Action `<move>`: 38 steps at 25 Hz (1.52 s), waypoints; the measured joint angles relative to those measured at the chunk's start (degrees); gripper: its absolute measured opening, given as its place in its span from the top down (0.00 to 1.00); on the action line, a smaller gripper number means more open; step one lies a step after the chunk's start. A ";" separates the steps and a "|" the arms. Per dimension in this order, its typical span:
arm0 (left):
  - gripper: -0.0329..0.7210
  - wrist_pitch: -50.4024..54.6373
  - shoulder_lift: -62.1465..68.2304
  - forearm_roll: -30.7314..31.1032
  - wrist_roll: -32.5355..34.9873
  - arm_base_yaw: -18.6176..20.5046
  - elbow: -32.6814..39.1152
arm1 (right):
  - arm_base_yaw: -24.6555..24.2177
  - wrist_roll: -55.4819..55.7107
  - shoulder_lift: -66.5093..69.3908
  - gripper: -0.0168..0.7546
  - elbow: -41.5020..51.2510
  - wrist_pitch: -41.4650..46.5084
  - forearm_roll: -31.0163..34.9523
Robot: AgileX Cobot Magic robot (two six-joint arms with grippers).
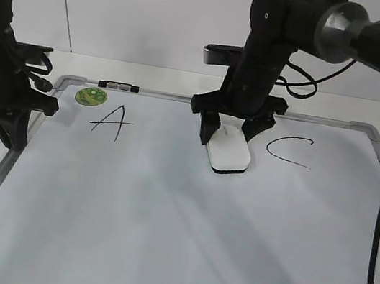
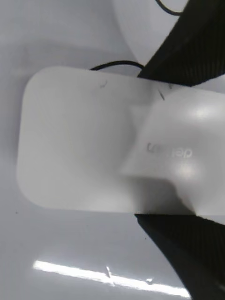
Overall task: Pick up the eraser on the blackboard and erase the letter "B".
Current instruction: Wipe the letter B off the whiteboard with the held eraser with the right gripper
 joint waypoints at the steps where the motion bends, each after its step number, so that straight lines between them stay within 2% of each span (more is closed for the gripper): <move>1: 0.91 0.00 0.00 0.00 0.00 0.00 0.00 | 0.00 0.00 0.00 0.17 0.00 0.00 0.00; 10: 0.91 0.00 0.00 0.10 0.00 0.00 0.00 | 0.00 0.23 0.00 0.24 -0.27 0.21 0.21; 23: 0.90 0.11 0.00 0.33 0.00 0.00 0.00 | 0.00 0.23 -0.55 0.25 -4.56 1.27 2.16; 32: 0.90 0.67 0.00 0.43 0.00 0.00 0.00 | 0.14 0.23 -5.05 0.25 1.40 1.27 3.27; 38: 0.90 0.76 0.00 0.54 0.00 0.00 0.00 | 3.17 0.23 -4.95 0.25 1.76 1.27 1.83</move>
